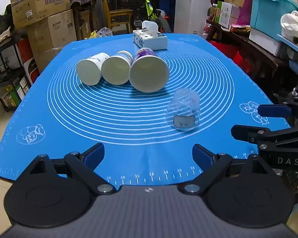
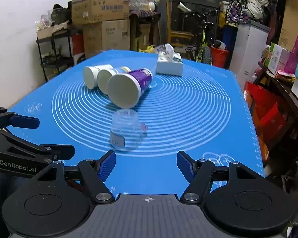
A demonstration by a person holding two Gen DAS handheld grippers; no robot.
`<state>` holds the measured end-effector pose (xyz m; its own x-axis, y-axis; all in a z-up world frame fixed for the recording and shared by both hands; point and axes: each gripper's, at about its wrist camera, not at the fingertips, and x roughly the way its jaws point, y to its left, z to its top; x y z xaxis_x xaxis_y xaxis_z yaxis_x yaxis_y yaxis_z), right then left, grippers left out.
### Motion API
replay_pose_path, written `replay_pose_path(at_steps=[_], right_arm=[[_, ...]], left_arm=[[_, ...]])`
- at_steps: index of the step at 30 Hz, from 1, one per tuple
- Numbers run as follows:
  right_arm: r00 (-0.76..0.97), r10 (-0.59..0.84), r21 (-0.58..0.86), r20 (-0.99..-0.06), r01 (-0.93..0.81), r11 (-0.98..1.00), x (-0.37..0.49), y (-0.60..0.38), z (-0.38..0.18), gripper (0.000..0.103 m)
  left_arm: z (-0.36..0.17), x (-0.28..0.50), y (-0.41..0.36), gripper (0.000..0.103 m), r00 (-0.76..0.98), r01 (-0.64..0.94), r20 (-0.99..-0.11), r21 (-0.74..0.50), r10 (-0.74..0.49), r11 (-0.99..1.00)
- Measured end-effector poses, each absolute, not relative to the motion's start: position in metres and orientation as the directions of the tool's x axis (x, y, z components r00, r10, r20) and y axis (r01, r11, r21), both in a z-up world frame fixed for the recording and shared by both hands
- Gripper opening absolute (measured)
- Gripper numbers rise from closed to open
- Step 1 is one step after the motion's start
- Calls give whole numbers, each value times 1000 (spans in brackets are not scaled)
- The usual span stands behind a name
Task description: Flip cup upside down
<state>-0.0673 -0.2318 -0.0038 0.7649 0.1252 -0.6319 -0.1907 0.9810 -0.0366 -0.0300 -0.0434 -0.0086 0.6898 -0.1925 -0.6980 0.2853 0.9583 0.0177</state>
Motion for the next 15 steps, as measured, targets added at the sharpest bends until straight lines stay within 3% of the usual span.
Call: replay_pose_path(at_steps=[15], right_arm=[[738, 121, -21, -663, -180, 983, -74, -242, -8, 74]], left_arm=[[-10, -41, -52, 94, 679, 296, -711, 37, -184, 954]])
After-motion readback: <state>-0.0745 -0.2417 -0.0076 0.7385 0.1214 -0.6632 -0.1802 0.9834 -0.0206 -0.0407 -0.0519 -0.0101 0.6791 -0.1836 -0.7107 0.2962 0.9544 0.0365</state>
